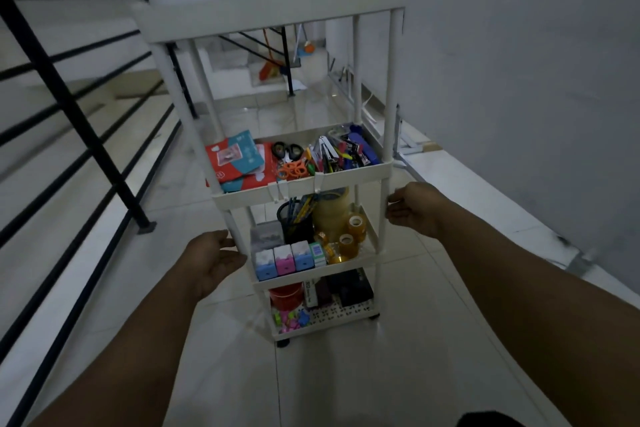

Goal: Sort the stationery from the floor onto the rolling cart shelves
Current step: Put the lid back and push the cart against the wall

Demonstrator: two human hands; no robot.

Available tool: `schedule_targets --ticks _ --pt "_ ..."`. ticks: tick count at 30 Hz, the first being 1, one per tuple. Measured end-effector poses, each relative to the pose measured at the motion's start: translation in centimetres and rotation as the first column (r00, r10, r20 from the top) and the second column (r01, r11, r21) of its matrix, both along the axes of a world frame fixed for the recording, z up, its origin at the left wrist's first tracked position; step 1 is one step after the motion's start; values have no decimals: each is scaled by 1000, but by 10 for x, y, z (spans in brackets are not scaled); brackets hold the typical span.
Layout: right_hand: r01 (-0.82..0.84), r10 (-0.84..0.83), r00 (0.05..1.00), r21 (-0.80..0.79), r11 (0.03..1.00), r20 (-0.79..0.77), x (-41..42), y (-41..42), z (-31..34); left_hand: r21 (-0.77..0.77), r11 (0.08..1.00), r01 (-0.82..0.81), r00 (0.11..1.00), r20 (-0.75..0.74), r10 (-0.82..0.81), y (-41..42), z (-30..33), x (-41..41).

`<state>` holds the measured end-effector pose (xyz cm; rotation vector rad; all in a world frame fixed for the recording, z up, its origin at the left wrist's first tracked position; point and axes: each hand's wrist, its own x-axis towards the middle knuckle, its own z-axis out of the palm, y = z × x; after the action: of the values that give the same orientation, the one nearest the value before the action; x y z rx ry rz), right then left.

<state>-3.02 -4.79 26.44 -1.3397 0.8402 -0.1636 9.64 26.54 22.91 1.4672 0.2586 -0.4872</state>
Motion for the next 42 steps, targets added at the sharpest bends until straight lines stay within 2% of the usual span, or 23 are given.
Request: schedule_targets --ticks 13,20,25,29,34,42 --pt "-14 18 1000 -162 987 20 -5 7 66 111 986 125 979 145 -140 15 80 -6" --pt "-11 11 1000 -281 960 -1 -2 9 86 322 943 88 952 252 -175 16 110 -10" --pt "-5 19 999 -391 920 31 -1 9 107 391 920 5 932 331 -145 14 139 -10" --pt "3 14 999 -422 907 37 -1 12 128 394 919 -23 913 383 -141 8 164 -4" --pt "37 10 995 -474 880 96 -4 12 163 322 946 -46 869 480 -121 9 189 5" --pt "97 46 966 -519 849 255 -2 12 227 172 975 -138 694 719 -29 11 239 -5"
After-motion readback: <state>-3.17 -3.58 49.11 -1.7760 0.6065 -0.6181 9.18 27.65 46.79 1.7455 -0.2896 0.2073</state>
